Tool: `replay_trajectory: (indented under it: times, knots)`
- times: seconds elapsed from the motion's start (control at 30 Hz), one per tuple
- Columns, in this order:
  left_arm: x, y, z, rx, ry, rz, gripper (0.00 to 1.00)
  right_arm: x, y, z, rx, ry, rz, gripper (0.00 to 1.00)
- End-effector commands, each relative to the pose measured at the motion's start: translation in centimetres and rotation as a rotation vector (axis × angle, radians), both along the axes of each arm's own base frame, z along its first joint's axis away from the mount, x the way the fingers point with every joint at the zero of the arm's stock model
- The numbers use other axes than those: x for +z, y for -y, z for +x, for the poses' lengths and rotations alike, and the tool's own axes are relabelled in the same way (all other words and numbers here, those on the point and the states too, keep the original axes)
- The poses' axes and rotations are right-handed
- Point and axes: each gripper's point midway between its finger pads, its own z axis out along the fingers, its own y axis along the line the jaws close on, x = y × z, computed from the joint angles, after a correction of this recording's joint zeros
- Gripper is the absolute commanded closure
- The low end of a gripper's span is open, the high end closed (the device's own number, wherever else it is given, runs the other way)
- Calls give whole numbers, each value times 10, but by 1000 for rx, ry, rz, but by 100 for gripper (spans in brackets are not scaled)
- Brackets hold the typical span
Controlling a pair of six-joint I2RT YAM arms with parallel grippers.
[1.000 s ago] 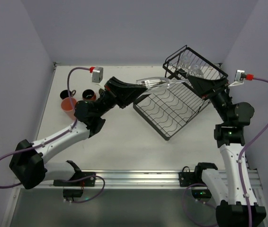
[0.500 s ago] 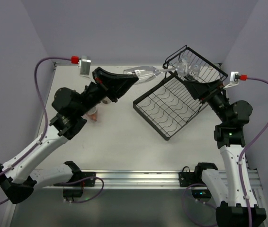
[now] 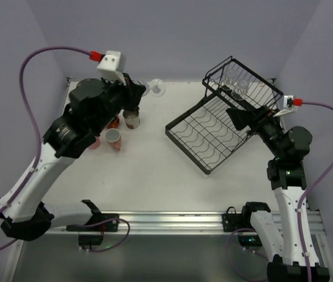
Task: Unload the cups from the dish rack
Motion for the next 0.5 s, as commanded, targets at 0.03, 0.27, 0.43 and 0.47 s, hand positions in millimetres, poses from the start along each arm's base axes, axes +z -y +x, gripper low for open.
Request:
replay_trajectory:
  times: [0.03,0.27,0.43,0.47]
  knots:
    - [-96,-16,41,166,-246,364,100,-4,4,-5,-25,20,-78,1]
    - [-157,-9,74,118,-411,406,100,-14,1,-8,-4,12,-92,1]
    - [-195,-12,88,120,-517,473,100,-18,0,-8,5,-4,-95,1]
    - [-199,-11,88,113,-523,475,100,-19,0,-7,8,-7,-95,1]
